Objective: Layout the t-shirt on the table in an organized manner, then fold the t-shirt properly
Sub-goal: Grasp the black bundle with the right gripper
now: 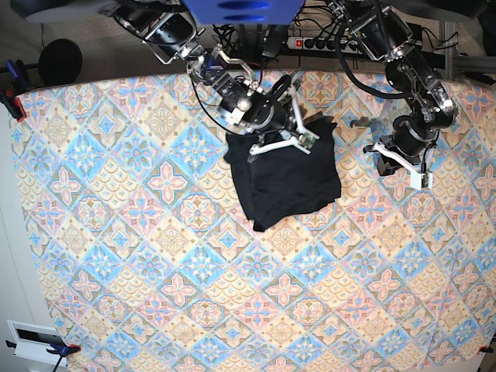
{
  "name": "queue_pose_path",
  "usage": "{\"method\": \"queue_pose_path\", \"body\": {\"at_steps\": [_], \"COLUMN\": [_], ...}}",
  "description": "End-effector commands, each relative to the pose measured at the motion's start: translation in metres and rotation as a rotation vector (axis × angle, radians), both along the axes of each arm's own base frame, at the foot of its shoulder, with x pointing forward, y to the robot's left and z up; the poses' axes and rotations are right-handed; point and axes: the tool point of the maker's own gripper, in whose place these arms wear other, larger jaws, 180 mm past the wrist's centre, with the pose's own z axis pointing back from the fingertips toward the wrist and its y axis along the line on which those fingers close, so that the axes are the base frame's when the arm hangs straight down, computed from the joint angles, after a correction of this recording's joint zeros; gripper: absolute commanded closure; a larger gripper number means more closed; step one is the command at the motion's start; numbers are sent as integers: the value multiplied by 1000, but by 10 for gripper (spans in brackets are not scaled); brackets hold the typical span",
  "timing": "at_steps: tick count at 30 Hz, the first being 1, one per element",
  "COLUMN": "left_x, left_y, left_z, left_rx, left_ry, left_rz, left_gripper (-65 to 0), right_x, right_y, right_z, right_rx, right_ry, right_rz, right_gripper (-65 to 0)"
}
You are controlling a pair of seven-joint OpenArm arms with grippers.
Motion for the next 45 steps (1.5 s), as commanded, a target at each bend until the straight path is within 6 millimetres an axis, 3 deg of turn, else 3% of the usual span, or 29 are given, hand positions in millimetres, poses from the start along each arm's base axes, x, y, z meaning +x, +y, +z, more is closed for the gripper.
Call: {"method": "queue_pose_path", "body": {"at_steps": [1,6,10,15,17,20,25,29,31,36,38,41,45], "left_x": [9,9,4,3,0,-1,-1,-5,-8,-13,-15,-17,-17], "left_y": [2,2,2,2,2,2,2,3,3,2,2,2,2], "left_z": [13,12,9,8,6,5,5,2,0,-4,-5,-7,-7], "left_rx": [7,6,6,6,4,4,4,6,6,5,6,6,6], "left_ry": [-54,-51,-39,-36,-29,-26,-26,-15,-8,6,9,15,15], "left_rz": [-3,-2,-3,-3,-3,-3,-3,-3,-3,-4,-4,-4,-4], "left_gripper": [0,0,0,0,0,0,0,0,0,0,0,0,0], "right_x": [16,32,32,32,28,4,-21,-18,-4,18,23,43,56], "right_y": [2,6,8,24,30,52,86,88,77,59,59,67,65], "right_z": [14,27,28,38,39,45,92,135,146,131,119,119,106], "right_rx": [33,99,107,147,152,160,251,334,349,323,327,355,363], "right_ry": [-41,-55,-58,-57,-56,-66,-155,-238,-274,-261,-244,-253,-221], "right_rz": [-28,-90,-89,-87,-69,27,151,152,113,40,26,2,-52], "right_gripper": [0,0,0,0,0,0,0,0,0,0,0,0,0]}}
